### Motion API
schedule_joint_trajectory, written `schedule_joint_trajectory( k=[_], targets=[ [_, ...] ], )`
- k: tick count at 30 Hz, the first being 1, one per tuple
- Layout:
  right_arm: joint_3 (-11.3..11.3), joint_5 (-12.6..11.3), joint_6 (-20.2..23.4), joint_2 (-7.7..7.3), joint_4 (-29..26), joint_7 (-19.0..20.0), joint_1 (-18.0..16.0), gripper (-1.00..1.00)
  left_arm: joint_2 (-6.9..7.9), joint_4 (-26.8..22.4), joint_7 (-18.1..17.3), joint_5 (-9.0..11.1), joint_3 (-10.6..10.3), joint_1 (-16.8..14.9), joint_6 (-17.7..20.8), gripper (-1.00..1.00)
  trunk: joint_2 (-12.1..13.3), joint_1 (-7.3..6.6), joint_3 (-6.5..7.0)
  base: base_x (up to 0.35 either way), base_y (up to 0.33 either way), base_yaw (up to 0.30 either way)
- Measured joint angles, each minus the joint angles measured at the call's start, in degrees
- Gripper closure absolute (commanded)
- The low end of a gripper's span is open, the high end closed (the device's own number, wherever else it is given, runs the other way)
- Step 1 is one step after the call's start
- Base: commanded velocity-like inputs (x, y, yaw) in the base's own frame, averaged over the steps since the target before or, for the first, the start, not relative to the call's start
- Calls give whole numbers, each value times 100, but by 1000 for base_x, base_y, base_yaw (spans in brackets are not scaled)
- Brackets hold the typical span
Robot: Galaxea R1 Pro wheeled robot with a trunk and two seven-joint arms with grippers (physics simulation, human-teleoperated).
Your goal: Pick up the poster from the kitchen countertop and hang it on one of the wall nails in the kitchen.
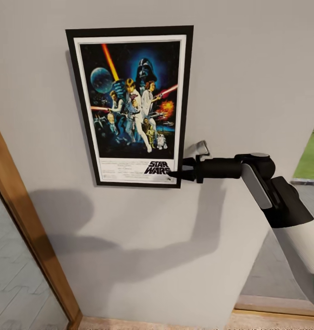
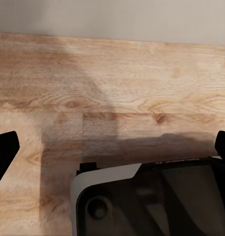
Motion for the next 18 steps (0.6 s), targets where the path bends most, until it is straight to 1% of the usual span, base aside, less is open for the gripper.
schedule_joint_trajectory(
  k=[1, 3, 8, 10, 11, 13, 15, 17, 18],
  targets=[
    [-1, -15, 5, 2, 8, -130, 0, -100, 0, 1, 0, 0, 0, -1, 0, -100, 0, 1, 0, -202, 0, 0],
    [-3, 163, -113, -1, 28, -164, 0, -100, 0, 0, 0, 0, 0, 1, 0, -100, 4, 3, 0, -203, 0, 0],
    [-3, 170, -108, -3, 26, -163, 5, -100, 0, 0, 0, 0, 0, 0, 0, -100, 3, 3, 0, -177, 0, 0],
    [-6, 169, -116, -4, 24, -157, 84, -100, 0, 0, 0, 1, -1, 0, 0, -100, 3, 2, 0, -155, 0, 0],
    [-13, 173, -147, -6, 10, -150, 361, -100, 0, -1, 0, 1, 0, 0, 0, -100, 5, 3, -2, -234, 0, 0],
    [-21, 164, -157, -6, -2, -143, 510, -100, 0, 0, 0, 0, 2, 0, 0, -100, 4, 3, 0, -256, 0, 0],
    [-147, 184, -559, -9, -14, -132, 1221, -100, 0, -2, 0, 4, 4, 0, 0, -100, 5, 3, 2, -203, 0, 0],
    [-225, 191, -894, -9, -19, -127, 1757, -100, 0, -1, 0, 6, 5, -1, 0, -100, 2, 2, 11, -118, 0, 0],
    [-275, 202, -1212, -10, -17, -124, 2204, -100, 0, -2, 0, 7, 6, -1, 0, -100, 1, 1, 16, -74, 0, 0]
  ],
)
